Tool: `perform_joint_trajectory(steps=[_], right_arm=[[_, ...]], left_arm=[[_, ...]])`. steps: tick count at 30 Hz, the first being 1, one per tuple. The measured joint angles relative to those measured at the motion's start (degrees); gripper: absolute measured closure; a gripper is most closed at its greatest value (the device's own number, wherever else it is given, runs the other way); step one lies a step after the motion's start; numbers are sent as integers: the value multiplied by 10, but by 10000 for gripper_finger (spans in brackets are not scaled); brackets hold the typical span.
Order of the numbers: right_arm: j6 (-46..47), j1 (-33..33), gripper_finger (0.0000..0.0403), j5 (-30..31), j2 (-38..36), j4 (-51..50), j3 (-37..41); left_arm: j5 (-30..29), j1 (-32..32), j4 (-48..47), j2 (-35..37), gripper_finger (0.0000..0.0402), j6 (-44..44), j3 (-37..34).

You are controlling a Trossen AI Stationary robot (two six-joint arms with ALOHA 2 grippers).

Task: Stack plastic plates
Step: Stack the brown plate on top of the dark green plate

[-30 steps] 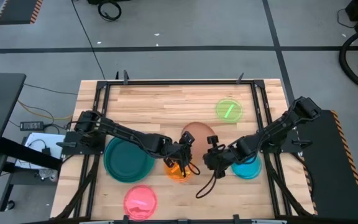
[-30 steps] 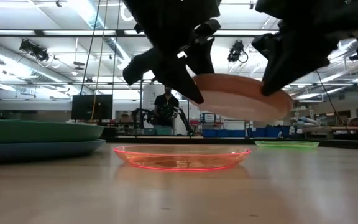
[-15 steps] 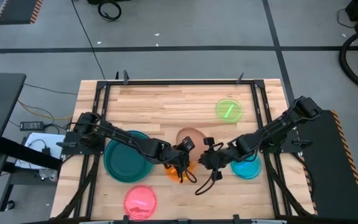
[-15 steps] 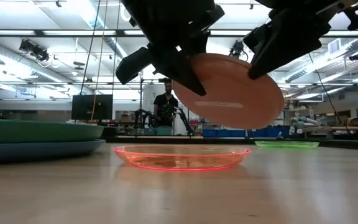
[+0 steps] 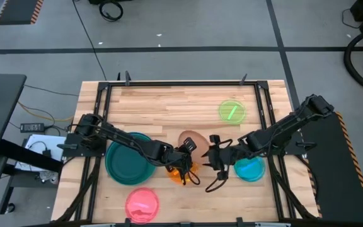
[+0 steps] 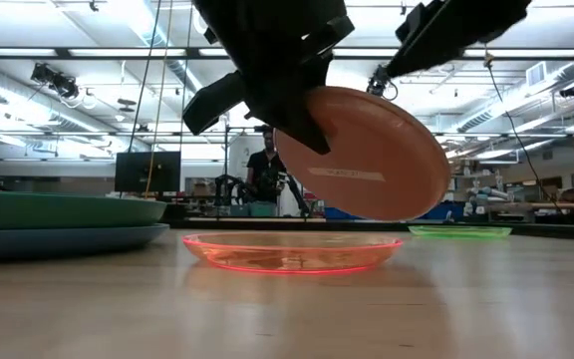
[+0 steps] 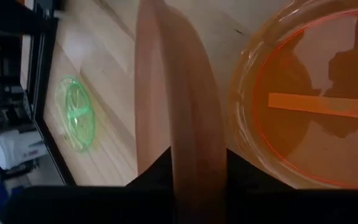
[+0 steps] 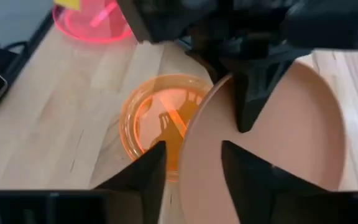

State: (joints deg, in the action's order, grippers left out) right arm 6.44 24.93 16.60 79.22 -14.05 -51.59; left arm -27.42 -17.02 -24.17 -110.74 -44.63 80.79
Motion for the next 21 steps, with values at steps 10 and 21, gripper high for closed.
perform_joint_trajectory(steps=[10,21], right_arm=[[29,-1,154,81,-55,-71,25],[79,-1,167,154,-53,-53,49]], left_arm=[[-131,-46,-87,15,336,113,0],[-199,-138,-242,60,339,389,0]])
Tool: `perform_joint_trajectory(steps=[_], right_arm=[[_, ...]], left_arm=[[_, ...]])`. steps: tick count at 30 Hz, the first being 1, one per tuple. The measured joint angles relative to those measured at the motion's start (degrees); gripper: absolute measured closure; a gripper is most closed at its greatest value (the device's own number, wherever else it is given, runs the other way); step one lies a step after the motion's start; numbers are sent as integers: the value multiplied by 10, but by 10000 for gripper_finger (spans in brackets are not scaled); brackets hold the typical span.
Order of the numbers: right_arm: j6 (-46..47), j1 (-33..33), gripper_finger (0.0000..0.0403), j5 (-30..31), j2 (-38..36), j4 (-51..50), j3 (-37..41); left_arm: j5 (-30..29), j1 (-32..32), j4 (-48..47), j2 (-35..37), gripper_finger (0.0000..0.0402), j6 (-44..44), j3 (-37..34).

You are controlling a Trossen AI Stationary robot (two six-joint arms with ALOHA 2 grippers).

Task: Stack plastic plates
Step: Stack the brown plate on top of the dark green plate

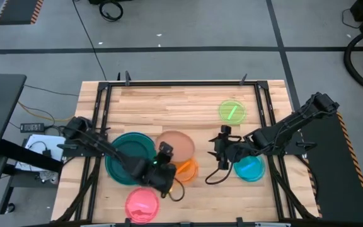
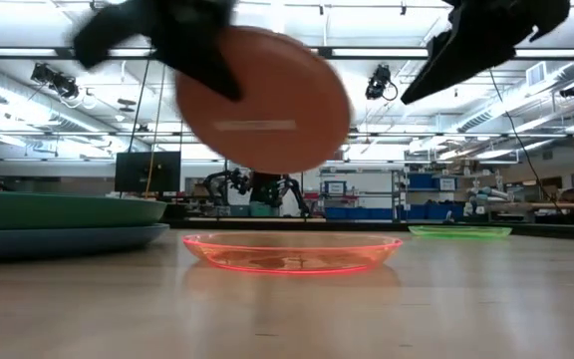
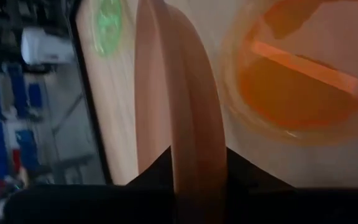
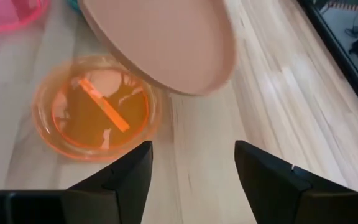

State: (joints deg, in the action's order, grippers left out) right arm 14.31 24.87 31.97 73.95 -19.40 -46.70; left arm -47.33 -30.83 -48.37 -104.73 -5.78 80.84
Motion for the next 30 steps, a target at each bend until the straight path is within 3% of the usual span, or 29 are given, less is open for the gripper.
perform_joint_trajectory(steps=[9,15,23,30], right_arm=[[-87,-24,168,5,4,60,0],[-143,-71,168,-5,5,110,0],[-179,-147,168,-92,5,153,0],[-190,-198,168,-159,5,174,0]], left_arm=[[17,-90,-204,20,338,348,0],[79,-141,-287,21,338,496,0],[179,-179,-345,21,341,636,0],[198,-188,-392,21,342,671,0]])
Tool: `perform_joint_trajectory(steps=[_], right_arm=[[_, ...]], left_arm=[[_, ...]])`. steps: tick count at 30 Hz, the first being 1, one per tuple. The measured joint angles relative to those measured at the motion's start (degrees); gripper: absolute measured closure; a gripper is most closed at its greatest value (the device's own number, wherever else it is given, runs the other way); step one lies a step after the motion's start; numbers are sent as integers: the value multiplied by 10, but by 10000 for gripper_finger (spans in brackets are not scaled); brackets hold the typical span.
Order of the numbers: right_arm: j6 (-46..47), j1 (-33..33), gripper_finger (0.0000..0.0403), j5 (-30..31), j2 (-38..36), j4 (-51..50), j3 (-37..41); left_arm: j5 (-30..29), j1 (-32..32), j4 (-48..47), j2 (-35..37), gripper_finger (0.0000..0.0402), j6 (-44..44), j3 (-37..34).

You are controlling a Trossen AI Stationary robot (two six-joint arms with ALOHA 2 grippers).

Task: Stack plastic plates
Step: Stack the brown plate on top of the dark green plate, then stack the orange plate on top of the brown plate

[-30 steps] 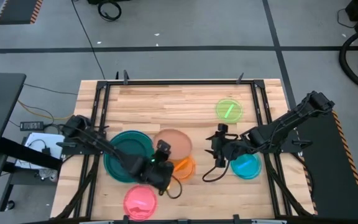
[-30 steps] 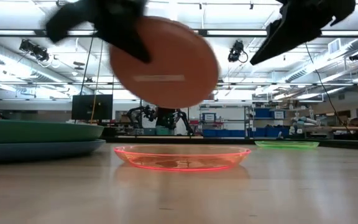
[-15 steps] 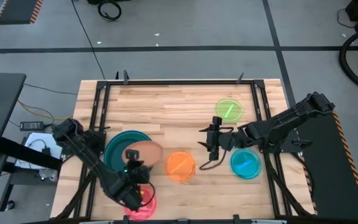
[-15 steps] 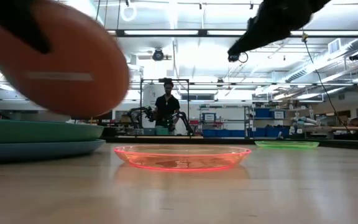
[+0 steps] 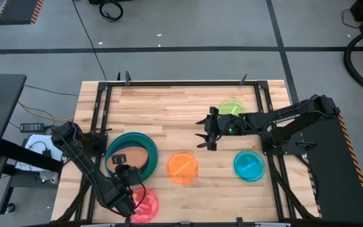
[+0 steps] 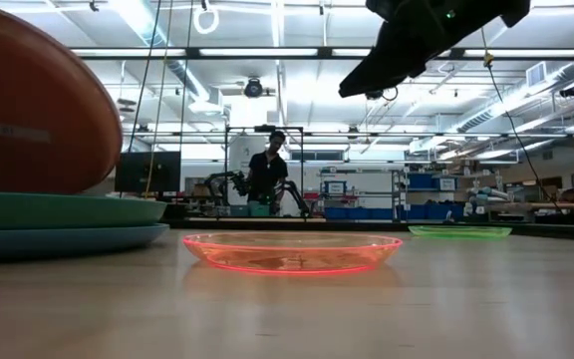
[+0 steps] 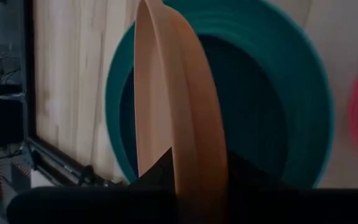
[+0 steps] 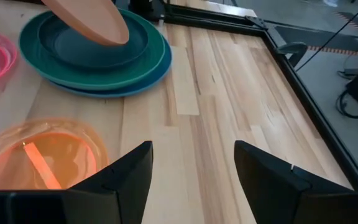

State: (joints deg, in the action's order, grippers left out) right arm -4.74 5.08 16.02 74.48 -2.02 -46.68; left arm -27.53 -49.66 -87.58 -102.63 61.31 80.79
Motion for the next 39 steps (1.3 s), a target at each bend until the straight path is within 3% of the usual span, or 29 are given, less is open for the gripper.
perform_joint_trajectory(steps=[11,18,30,39], right_arm=[[-1,-15,168,-42,0,-2,0],[18,-15,168,-43,0,-15,0],[37,-4,168,-69,0,-20,0],[48,-2,168,-70,15,-23,0]], left_arm=[[2,8,17,-1,334,-1,-63],[3,20,37,-1,326,-10,-63],[42,20,128,-1,183,30,-44],[83,16,140,1,153,36,-42]])
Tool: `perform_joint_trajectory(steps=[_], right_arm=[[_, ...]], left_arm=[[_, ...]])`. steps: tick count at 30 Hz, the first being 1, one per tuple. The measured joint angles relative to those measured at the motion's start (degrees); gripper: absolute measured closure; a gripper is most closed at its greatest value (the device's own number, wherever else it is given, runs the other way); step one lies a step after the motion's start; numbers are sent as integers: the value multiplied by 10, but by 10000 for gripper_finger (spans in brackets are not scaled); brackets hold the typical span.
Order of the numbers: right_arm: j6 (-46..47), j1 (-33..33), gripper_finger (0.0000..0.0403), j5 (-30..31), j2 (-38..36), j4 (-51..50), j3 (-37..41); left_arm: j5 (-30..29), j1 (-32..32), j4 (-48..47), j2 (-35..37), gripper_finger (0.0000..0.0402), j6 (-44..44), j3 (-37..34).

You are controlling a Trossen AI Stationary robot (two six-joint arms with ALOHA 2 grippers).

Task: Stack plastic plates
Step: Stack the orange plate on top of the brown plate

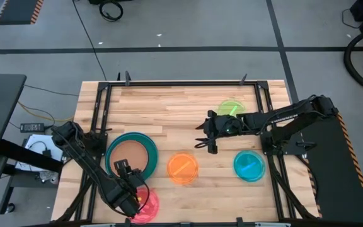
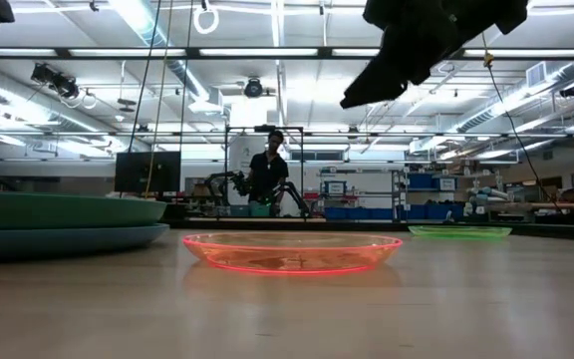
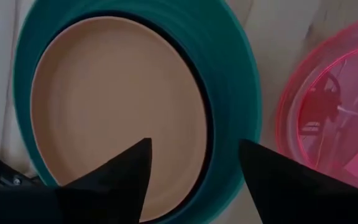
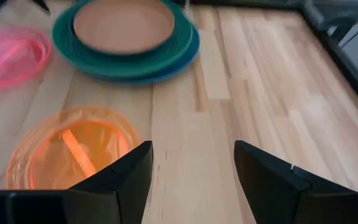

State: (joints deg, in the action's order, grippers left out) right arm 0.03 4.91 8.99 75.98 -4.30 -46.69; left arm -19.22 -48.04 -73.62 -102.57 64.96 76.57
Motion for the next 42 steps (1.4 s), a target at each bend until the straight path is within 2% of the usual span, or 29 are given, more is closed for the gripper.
perform_joint_trajectory(steps=[5,12,17,24,33,42], right_arm=[[0,1,168,-17,26,-2,0],[-5,22,168,-20,83,-3,0],[-9,48,168,-19,124,7,0],[31,73,168,-7,124,-7,0],[153,84,168,8,115,-16,0],[265,90,168,37,115,-111,0]], left_arm=[[1,9,-18,15,162,0,4],[1,27,3,20,168,-12,5],[-59,56,71,20,168,-71,5],[-101,109,178,20,169,-247,5],[-104,170,311,17,169,-460,-2],[-20,194,327,-23,169,-643,-3]])
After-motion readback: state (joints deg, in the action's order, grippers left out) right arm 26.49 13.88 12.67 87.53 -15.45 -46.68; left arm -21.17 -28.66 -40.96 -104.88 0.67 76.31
